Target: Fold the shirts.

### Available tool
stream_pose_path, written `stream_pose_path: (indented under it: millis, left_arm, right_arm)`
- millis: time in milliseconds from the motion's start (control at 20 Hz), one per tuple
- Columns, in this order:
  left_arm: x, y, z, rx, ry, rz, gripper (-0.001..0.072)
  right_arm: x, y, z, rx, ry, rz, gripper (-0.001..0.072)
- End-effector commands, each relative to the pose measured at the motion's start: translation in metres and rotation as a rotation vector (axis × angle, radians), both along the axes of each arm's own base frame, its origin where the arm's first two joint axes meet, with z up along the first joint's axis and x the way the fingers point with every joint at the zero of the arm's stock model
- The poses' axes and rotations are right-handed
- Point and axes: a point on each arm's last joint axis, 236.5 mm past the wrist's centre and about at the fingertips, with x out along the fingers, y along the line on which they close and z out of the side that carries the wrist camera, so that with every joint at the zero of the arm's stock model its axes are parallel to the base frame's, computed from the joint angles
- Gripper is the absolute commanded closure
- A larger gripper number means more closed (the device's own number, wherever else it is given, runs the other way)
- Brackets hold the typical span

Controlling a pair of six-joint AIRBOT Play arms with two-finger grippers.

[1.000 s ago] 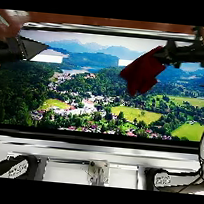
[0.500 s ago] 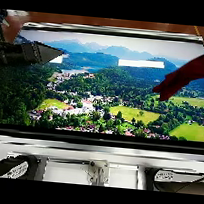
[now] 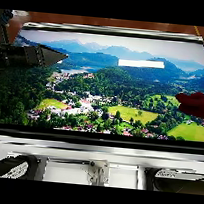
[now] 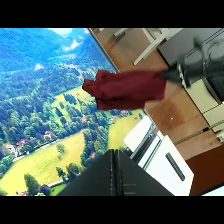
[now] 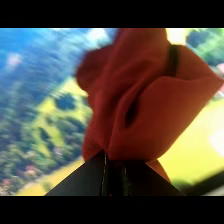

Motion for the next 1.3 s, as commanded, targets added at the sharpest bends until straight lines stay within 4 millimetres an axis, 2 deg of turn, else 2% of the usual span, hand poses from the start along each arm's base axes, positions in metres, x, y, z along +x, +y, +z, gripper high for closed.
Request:
stream_pose_path:
  millis: [0,200,350,500,650,750,800,850,900,950,1000,1050,1150,1250]
  left_arm:
    - [-0.001,-0.001,0.000,-0.004,0.010,-0.001,0.0668]
    - [-0.001,-0.001,0.000,-0.004,0.010,-0.001,0.0668]
    - [-0.001,-0.001,0.000,-0.004,0.010,-0.002,0.0668]
    - [-0.001,-0.001,0.000,-0.004,0.010,-0.002,0.0667]
    - [0.000,-0.001,0.000,-0.005,0.009,0.001,0.0667]
    - [0.000,-0.001,0.000,-0.005,0.009,0.001,0.0668]
    - [0.000,-0.001,0.000,-0.005,0.009,0.001,0.0668]
    - [0.000,-0.001,0.000,-0.005,0.010,0.001,0.0668]
    - [0.000,-0.001,0.000,-0.005,0.009,0.002,0.0667]
    - [0.000,-0.001,0.000,-0.006,0.009,0.003,0.0668]
    - [0.001,-0.001,0.000,-0.006,0.008,0.006,0.0668]
    - [0.002,0.000,0.001,-0.006,0.007,0.009,0.0667]
    - [0.007,0.002,0.001,-0.005,0.002,0.032,0.0668]
    - [0.020,0.009,-0.002,0.017,-0.016,0.092,0.0668]
  right_arm:
    - [-0.090,-0.024,-0.037,0.080,0.241,-0.125,0.0646]
    - [-0.156,-0.026,-0.059,0.220,0.315,-0.256,0.0645]
    - [-0.187,-0.006,-0.095,0.318,0.339,-0.328,0.0645]
    - [-0.206,0.014,-0.133,0.363,0.368,-0.358,0.0645]
    - [-0.223,0.027,-0.159,0.369,0.432,-0.337,0.0645]
    - [-0.244,0.019,-0.166,0.311,0.507,-0.330,0.0645]
    - [-0.247,0.011,-0.168,0.274,0.513,-0.334,0.0645]
    - [-0.241,0.005,-0.169,0.249,0.484,-0.343,0.0643]
    - [-0.232,0.002,-0.170,0.244,0.445,-0.352,0.0565]
    - [-0.222,0.000,-0.170,0.245,0.404,-0.349,0.0281]
    - [-0.212,0.003,-0.168,0.253,0.356,-0.302,0.0065]
    - [-0.202,0.004,-0.163,0.250,0.311,-0.251,0.0049]
    - [-0.197,-0.011,-0.141,0.181,0.292,-0.249,0.0050]
    - [-0.167,-0.043,-0.094,0.039,0.190,-0.262,0.0058]
